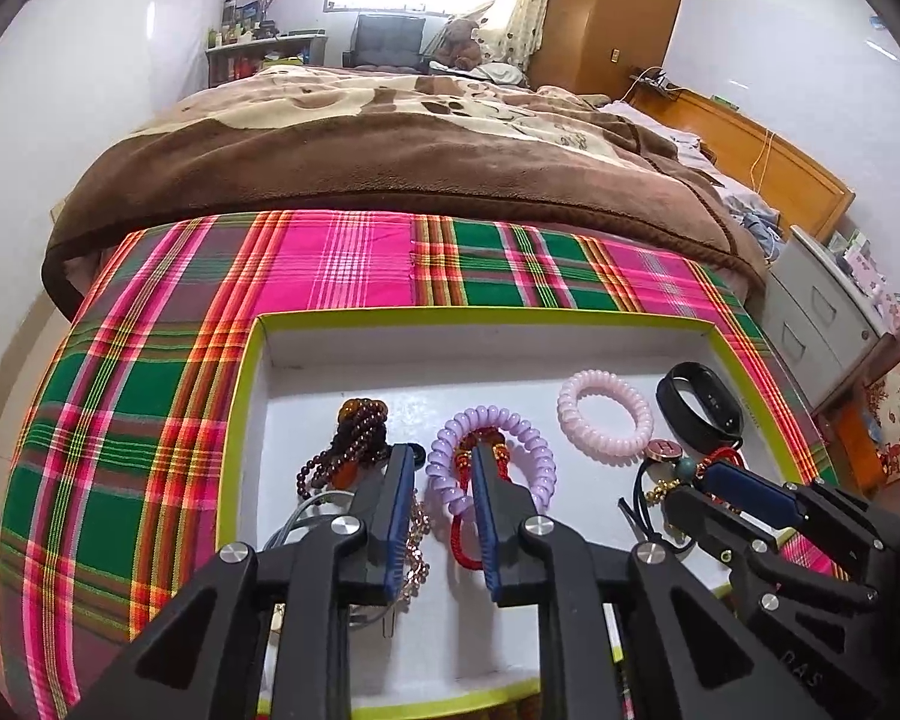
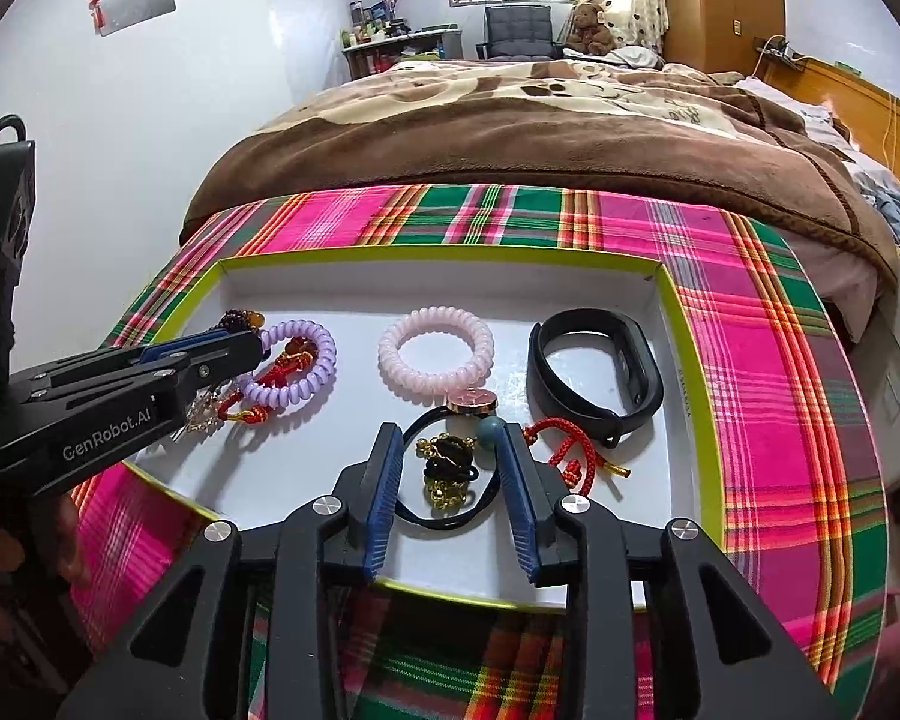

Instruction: Organize jewelry

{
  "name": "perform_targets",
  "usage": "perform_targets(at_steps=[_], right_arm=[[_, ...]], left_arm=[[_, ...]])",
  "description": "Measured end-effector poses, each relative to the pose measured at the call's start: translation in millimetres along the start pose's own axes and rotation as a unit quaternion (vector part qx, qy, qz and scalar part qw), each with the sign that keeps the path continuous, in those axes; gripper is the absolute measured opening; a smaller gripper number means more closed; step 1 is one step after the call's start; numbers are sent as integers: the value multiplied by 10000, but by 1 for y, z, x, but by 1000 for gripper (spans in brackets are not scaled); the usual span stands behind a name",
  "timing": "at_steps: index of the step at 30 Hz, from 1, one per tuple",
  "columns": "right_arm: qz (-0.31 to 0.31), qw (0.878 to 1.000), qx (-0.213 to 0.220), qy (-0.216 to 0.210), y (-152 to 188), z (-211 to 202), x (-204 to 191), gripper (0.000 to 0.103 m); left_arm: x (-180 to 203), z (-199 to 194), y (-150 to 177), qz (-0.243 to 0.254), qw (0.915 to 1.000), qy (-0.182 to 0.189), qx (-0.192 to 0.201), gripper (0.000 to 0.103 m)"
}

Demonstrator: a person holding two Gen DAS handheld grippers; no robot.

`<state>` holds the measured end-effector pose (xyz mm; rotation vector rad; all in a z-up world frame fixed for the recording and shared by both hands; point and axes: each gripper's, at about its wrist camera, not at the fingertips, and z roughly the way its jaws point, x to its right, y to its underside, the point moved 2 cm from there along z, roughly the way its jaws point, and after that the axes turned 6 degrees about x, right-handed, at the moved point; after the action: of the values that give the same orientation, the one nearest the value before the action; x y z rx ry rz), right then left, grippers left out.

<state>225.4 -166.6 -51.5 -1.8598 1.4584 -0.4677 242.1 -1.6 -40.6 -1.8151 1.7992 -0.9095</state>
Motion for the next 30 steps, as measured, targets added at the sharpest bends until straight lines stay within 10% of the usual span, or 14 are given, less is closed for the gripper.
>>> perform_targets(at_steps=[30], right_arm=[[121,9969,757,153,37,-91,-30,48]], left_arm=[[9,-115,74,128,9961,-488,730,32]])
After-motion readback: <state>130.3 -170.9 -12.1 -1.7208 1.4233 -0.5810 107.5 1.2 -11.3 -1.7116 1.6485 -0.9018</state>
